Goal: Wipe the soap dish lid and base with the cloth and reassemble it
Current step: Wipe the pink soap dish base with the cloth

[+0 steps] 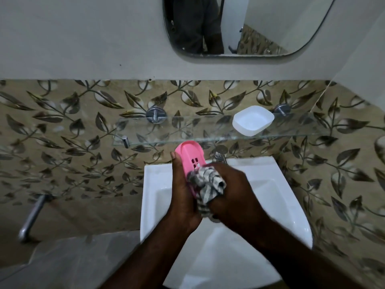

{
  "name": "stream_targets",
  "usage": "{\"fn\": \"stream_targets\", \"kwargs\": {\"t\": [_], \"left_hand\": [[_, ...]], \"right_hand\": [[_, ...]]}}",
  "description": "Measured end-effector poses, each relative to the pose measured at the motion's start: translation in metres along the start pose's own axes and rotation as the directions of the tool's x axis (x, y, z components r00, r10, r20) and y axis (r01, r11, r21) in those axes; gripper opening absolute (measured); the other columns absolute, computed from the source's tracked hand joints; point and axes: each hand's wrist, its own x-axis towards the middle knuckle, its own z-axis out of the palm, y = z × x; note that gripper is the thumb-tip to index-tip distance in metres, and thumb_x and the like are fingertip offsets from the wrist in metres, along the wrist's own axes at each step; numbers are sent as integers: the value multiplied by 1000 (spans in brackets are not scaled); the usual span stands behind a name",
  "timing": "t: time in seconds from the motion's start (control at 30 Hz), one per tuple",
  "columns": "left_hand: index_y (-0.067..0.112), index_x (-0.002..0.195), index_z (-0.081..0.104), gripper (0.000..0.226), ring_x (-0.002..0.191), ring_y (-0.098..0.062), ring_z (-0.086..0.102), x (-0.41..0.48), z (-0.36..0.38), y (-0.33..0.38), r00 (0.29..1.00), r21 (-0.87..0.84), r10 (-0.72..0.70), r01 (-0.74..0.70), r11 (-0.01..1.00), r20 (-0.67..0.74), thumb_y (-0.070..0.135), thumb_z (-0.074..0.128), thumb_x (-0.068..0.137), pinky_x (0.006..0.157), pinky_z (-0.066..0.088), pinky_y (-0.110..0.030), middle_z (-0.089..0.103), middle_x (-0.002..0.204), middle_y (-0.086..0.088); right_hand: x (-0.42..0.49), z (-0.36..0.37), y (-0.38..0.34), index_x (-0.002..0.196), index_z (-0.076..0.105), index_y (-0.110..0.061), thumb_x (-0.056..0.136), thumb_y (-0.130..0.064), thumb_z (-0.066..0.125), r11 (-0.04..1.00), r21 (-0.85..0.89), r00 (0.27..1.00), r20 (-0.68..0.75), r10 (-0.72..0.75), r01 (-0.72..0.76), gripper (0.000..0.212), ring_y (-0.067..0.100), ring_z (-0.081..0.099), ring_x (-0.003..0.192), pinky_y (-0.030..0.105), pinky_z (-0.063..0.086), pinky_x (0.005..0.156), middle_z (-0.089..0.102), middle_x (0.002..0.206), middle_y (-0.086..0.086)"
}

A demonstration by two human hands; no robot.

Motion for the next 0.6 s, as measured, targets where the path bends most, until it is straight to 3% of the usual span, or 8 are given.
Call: {"fn": "stream_targets", "kwargs": {"t": [0.07,0.13,0.2,0.27,0.33,0.43,0.6], "left_hand": [[11,112,65,73,95,-24,71,0,7,0,999,64,3,-6,998,52,70,32,85,70,58,-32,73,105,-13],[14,118,65,67,108,-24,66,-2,12,2,999,98,11,-15,995,39,66,35,86,83,55,-37,69,118,-12],[6,112,66,66,96,-24,70,-3,12,9,998,55,11,-14,998,67,61,40,86,79,57,-32,72,105,-16],[2,99,63,62,68,-22,72,0,3,11,997,1,-1,1,1000,78,59,42,87,60,58,-26,72,75,-15],[1,102,60,65,67,-24,71,-2,-3,10,998,-20,-4,5,1000,67,62,46,84,62,57,-30,70,72,-14],[1,114,62,76,93,-31,71,-5,-4,2,999,46,-19,17,999,39,67,44,81,84,56,-41,72,100,-20],[14,118,63,61,96,-23,71,-9,13,-5,992,155,56,-73,985,115,58,32,89,70,58,-37,73,109,-10]], "right_hand": [[19,-11,-10,93,69,-21,66,-11,65,990,-114,988,-120,-101,88,29,13,65,82,25,53,74,69,89,-1],[28,-17,-14,98,69,-19,68,-14,65,963,-248,976,-157,-151,109,31,12,63,83,20,50,74,66,92,-2],[21,-14,-10,99,64,-28,65,-11,66,944,-290,984,-37,-173,155,38,9,60,82,22,50,73,60,92,-9],[4,-7,-3,99,58,-36,61,-5,63,939,-260,973,107,-204,225,49,-3,54,82,13,45,74,51,91,-23],[-8,-7,4,94,54,-41,61,-1,63,924,-280,959,183,-215,260,53,-11,49,81,4,38,73,47,88,-25],[-1,-17,10,91,63,-28,58,0,71,908,-316,959,164,-233,275,43,0,57,81,16,46,73,56,88,-15],[28,-31,7,93,68,-16,62,-5,66,931,-334,969,-145,-202,145,34,15,61,82,28,50,73,66,89,0]]}}
